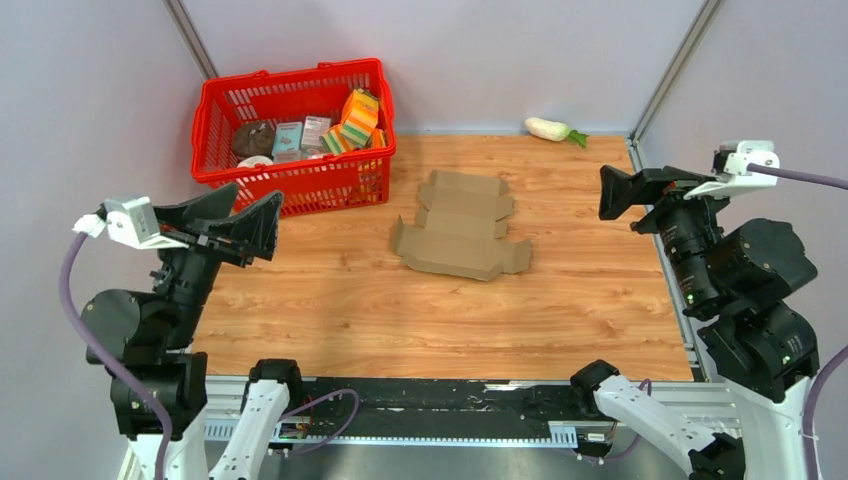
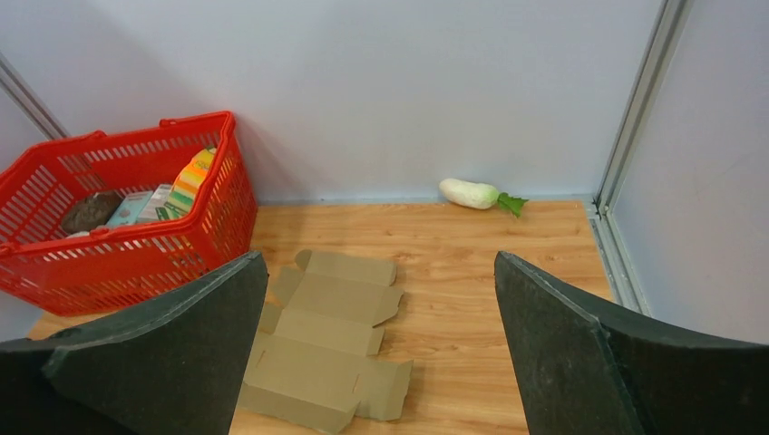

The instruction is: Fold the paper box

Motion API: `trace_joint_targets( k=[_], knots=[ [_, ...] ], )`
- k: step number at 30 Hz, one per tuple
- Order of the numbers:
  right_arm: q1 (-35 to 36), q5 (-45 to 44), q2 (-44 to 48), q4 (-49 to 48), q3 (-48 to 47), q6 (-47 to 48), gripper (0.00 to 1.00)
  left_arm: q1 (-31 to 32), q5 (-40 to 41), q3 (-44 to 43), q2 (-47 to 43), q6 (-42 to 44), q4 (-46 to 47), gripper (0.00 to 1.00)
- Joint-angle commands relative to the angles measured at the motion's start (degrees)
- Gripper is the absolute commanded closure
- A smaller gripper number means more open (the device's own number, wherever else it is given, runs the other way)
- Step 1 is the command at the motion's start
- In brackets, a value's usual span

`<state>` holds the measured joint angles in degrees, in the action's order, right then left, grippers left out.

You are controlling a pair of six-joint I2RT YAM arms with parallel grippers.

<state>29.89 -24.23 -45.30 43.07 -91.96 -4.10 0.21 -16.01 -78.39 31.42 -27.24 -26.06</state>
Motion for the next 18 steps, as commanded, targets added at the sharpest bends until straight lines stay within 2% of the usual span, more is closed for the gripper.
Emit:
trace_joint_targets(
  k=[1,6,8,11,12,13,15,18],
  knots=[
    [0.26,1.64,-0.49,-1.14,1.87,-0.56,0.00,-0.47,-3.15,3.85,1.80,-4.91,1.98,0.11],
    [0.17,9.98,-0.05,-3.43,7.22,-0.82,0.00,-0.38,-7.19,12.00,2.94,-11.59,6.71,0.12],
    [0.26,11.22,-0.49,-3.78,8.46,-2.13,0.00,-0.38,-5.10,16.66,4.00,-18.43,5.77,0.12],
    [0.26,12.36,-1.72,-3.96,10.13,-2.84,0.00,9.87,9.63,21.24,4.79,-20.48,-0.46,0.11],
    [0.26,12.71,-2.42,-3.96,10.48,-3.11,0.00,13.55,21.43,22.57,4.44,-20.39,-1.44,0.11],
    [0.26,13.06,-2.69,-3.78,10.58,-3.28,0.00,21.51,26.77,24.49,4.18,-20.74,-0.75,0.11],
    [0.26,14.29,-2.87,-3.69,11.01,-4.16,0.00,26.93,36.52,30.56,4.78,-24.06,2.31,0.11],
    [0.26,15.35,-1.90,-4.75,13.29,-5.04,0.00,31.42,37.11,38.73,9.68,-33.55,10.99,0.11]
  ],
)
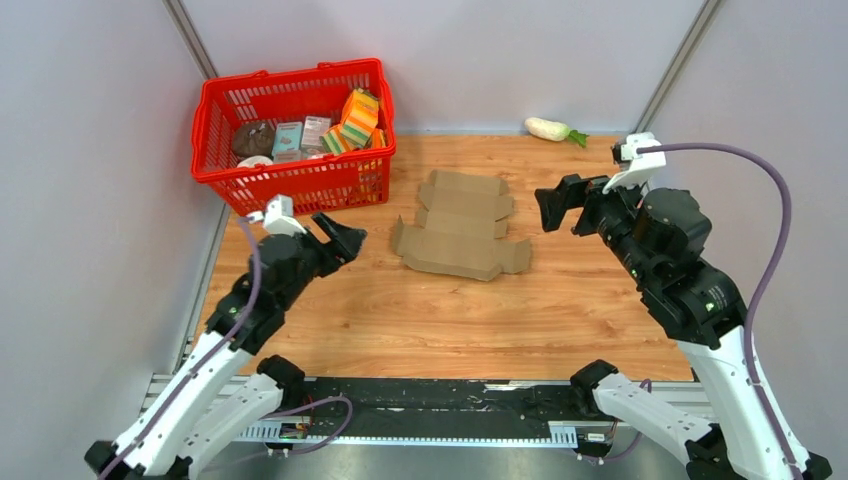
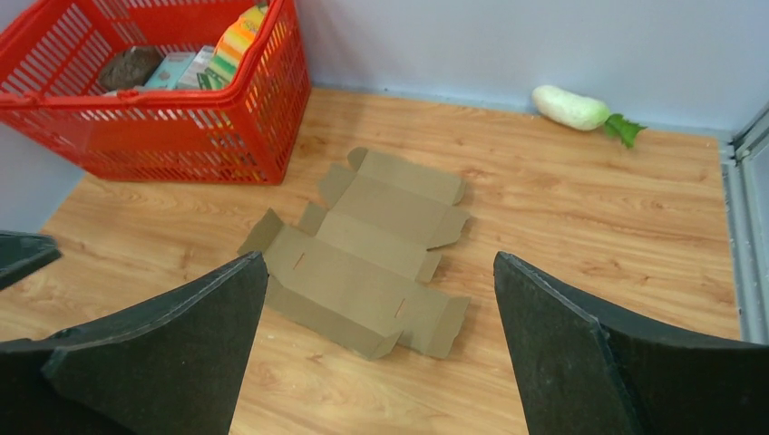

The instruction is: Fold the paper box

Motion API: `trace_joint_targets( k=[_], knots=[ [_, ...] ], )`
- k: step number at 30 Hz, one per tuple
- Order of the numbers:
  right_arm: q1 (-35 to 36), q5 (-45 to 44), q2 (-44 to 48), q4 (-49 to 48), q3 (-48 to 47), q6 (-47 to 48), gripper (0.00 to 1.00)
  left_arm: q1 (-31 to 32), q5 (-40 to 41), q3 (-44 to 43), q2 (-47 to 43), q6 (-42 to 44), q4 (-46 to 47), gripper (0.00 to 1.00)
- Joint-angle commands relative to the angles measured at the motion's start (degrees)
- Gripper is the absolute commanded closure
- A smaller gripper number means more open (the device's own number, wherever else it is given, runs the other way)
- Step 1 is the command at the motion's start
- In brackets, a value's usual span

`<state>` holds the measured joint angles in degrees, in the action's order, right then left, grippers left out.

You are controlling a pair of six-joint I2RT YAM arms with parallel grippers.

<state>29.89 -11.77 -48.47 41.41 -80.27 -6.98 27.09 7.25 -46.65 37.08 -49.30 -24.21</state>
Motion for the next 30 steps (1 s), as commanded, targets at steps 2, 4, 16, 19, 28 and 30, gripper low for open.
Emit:
trace_joint_targets(
  k=[2,4,16,19,28,30],
  knots=[
    [0.26,2.98,1.71,-3.70,2.92,-2.68,0.00,7.69,14.11,9.64,8.34,-16.08,12.76,0.11],
    [0.26,3.07,2.32,-4.05,3.45,-3.30,0.00,9.90,16.83,9.56,16.15,-19.41,15.05,0.12],
    [0.26,4.30,3.82,-4.05,5.47,-5.06,0.00,22.90,25.09,10.53,49.65,-45.96,43.45,0.10],
    [0.26,5.26,3.99,-4.32,5.65,-5.85,0.00,23.53,22.74,8.51,56.51,-52.46,45.65,0.12],
    [0.26,5.00,4.35,-4.58,6.09,-6.90,0.00,25.38,23.95,7.63,69.17,-62.23,56.19,0.47],
    [0.26,5.26,4.26,-4.76,6.35,-7.17,0.00,25.38,24.13,9.55,70.66,-61.54,61.53,0.55]
  ],
)
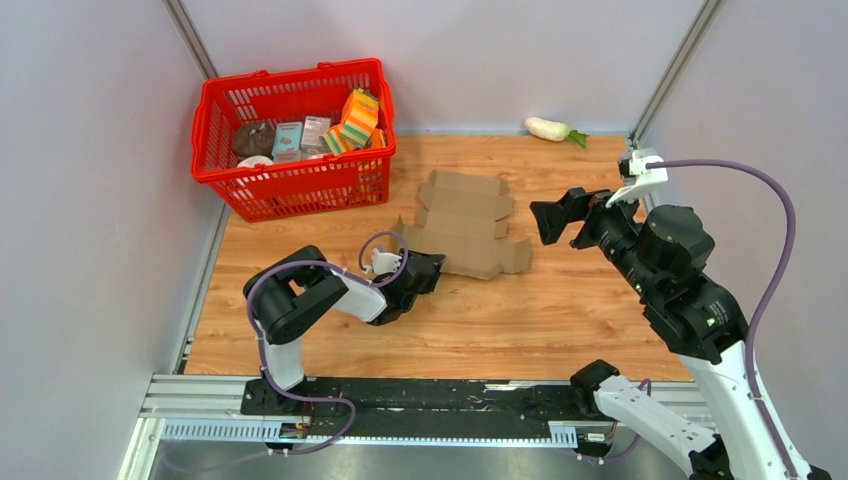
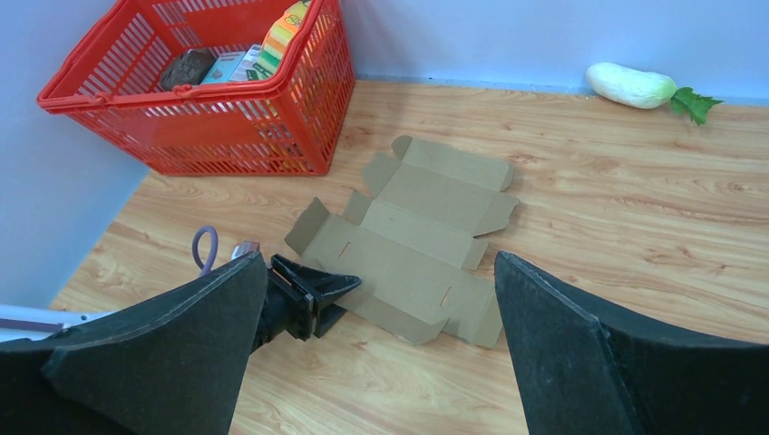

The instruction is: Fold the paper box

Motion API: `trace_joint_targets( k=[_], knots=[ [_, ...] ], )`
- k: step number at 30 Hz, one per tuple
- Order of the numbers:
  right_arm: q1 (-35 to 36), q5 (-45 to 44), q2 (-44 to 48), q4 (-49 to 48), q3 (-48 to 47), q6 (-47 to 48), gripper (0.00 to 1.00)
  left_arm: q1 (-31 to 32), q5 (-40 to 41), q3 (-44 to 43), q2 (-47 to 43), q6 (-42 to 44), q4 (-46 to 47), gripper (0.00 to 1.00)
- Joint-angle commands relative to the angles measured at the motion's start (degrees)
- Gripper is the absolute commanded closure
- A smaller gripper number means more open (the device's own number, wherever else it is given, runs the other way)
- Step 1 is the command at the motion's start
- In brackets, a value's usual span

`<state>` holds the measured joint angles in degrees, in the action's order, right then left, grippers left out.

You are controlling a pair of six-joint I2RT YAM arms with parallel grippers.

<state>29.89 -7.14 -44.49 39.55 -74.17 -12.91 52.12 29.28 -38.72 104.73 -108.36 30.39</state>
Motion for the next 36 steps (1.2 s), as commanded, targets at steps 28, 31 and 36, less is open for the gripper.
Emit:
trace_joint_targets(
  k=[28,31,36],
  knots=[
    [7.28,16.54,-18.61,-5.10,5.35,14.73,0.00,-11.42,-27.86,0.69,-51.72,79.60,-51.80,1.00],
    [8.78,15.84,-20.90,-5.88,2.90,15.72,0.00,-11.42,-29.01,-3.10,-53.48,83.47,-56.65,1.00],
    [14.40,17.15,-23.53,-6.15,-3.07,24.31,0.06,-11.51,-35.07,-8.03,-54.80,87.43,-61.15,1.00]
  ],
)
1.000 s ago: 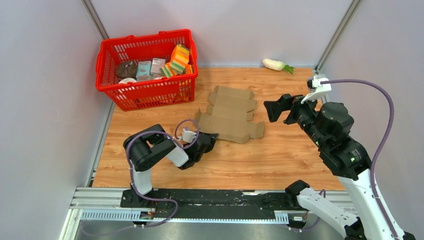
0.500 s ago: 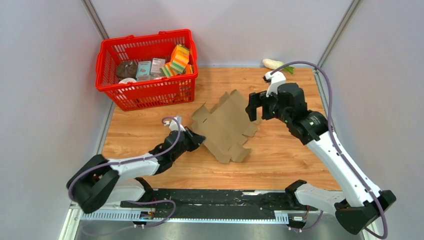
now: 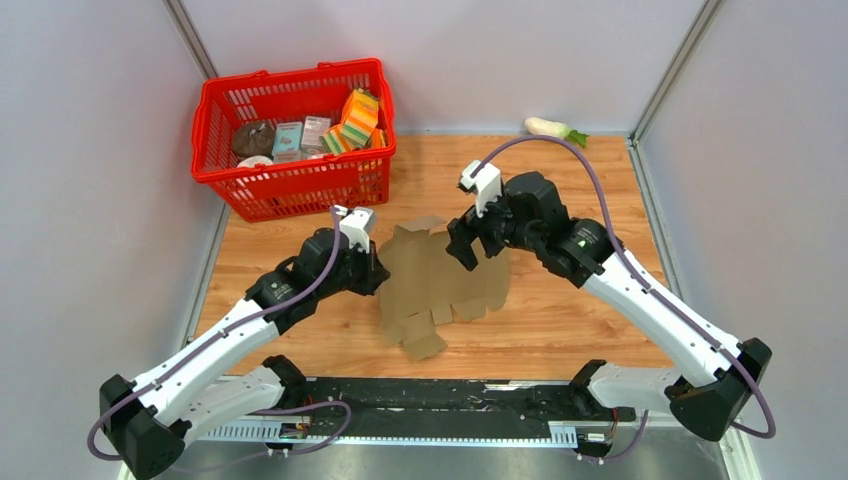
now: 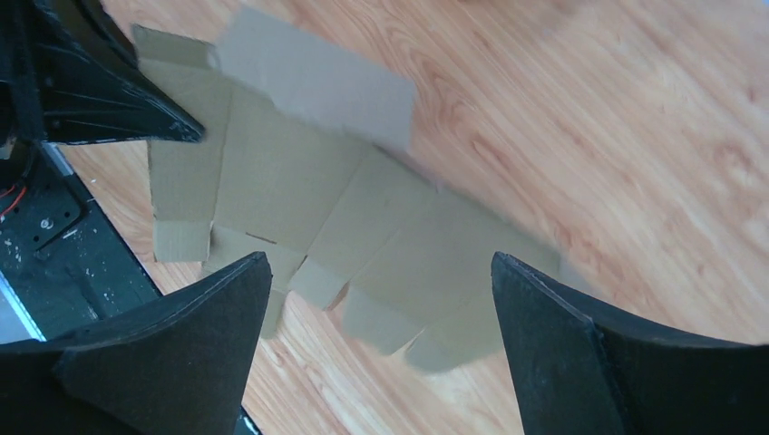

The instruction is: Fold the paper box

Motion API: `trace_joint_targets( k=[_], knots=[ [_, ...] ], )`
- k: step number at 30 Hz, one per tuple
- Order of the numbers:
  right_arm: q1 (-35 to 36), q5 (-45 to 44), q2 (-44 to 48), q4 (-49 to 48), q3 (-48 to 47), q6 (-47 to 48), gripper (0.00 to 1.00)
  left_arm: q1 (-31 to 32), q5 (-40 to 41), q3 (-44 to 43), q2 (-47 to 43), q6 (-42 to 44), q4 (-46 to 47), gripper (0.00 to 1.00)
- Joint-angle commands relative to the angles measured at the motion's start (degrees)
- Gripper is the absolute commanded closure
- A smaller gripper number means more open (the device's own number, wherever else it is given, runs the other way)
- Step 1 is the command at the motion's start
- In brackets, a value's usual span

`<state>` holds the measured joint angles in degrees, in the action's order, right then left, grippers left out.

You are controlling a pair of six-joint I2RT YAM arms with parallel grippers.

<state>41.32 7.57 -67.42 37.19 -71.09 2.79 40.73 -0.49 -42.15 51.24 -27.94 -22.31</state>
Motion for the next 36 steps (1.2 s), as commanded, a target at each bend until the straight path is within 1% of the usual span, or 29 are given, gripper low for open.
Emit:
trace_joint_targets(
  k=[1,3,6,9,11,14,16,17,18,19,20,21,22,25,27,28,30,31,33,34,35,36],
  knots=[
    [3.59,1.05,-2.09,-3.01,-7.65,9.77,0.10,-0.12,-7.05,-5.04,-1.50,7.98,-9.33,1.00],
    [3.59,0.34,-3.68,-0.20,-11.24,12.58,0.16,-0.12,-7.68,-6.18,-1.76,8.26,-10.12,1.00],
    [3.85,3.92,-4.21,-1.24,-10.74,16.01,0.20,-0.12,-7.68,-6.63,-2.29,7.99,-11.27,1.00],
    [6.22,5.69,-3.25,-1.33,-8.63,19.17,0.19,-0.12,-8.91,-6.54,-2.64,7.03,-11.36,1.00],
    [9.29,5.52,-2.37,-1.59,-6.52,20.67,0.15,-0.12,-10.14,-6.63,-2.64,6.59,-11.62,1.00],
    [13.60,2.55,-2.19,-3.25,-5.29,22.17,0.11,-0.12,-11.37,-6.80,-2.38,6.41,-11.97,1.00],
    [16.23,-1.67,-3.24,-5.01,-4.94,22.70,0.10,-0.12,-12.42,-6.72,-2.46,6.50,-11.71,1.00],
    [17.12,-4.12,-3.68,-7.37,-4.41,23.14,0.11,-0.12,-12.69,-6.54,-2.64,6.50,-11.62,1.00],
    [18.00,-11.54,-4.29,-9.74,-3.63,23.66,0.12,-0.12,-12.87,-6.45,-2.73,6.50,-11.62,1.00],
    [18.96,-14.31,-4.74,-13.60,-2.83,24.80,0.18,-0.12,-12.78,-6.37,-3.25,6.32,-11.62,1.00],
    [19.15,-15.73,-5.26,-13.90,-2.48,25.33,0.22,-0.04,-12.87,-6.28,-3.52,6.24,-11.62,1.00],
    [19.41,-17.31,-6.22,-13.90,-2.56,26.03,0.28,-0.12,-13.04,-6.28,-3.78,6.06,-11.71,1.00],
    [19.50,-18.11,-6.58,-14.07,-2.65,26.22,0.37,-0.12,-13.39,-6.19,-4.39,5.97,-11.80,1.00],
    [19.59,-18.04,-7.02,-15.83,-1.51,27.36,0.47,-0.12,-14.18,-5.84,-5.45,5.97,-11.18,1.00],
    [19.50,-16.63,-7.64,-14.96,-1.68,28.41,0.51,-0.12,-14.10,-5.57,-5.72,5.97,-10.83,1.00],
    [19.50,-16.80,-7.81,-14.78,-1.68,28.50,0.58,-0.12,-14.19,-5.66,-5.80,6.06,-10.74,1.00],
    [19.50,-18.72,-7.99,-16.18,-1.25,28.42,0.66,-0.12,-14.88,-5.75,-5.45,6.15,-10.57,1.00],
    [19.59,-19.26,-8.08,-16.53,-1.24,28.50,0.74,-0.12,-15.15,-5.84,-5.28,6.15,-10.48,1.00],
    [19.50,-19.70,-7.91,-16.27,-1.51,28.15,0.83,-0.12,-14.80,-5.92,-4.93,5.71,-10.48,1.00],
    [19.50,-19.44,-7.90,-16.01,-1.77,27.98,0.94,-0.12,-14.63,-6.10,-4.84,5.36,-10.74,1.00],
    [19.59,-19.09,-7.73,-15.31,-2.03,27.71,1.00,-0.04,-14.02,-6.54,-5.01,5.01,-11.09,0.90],
    [19.59,-19.44,-7.29,-15.30,-2.04,26.41,1.00,-0.12,-12.01,-6.80,-5.27,4.40,-12.05,0.85]
  ],
)
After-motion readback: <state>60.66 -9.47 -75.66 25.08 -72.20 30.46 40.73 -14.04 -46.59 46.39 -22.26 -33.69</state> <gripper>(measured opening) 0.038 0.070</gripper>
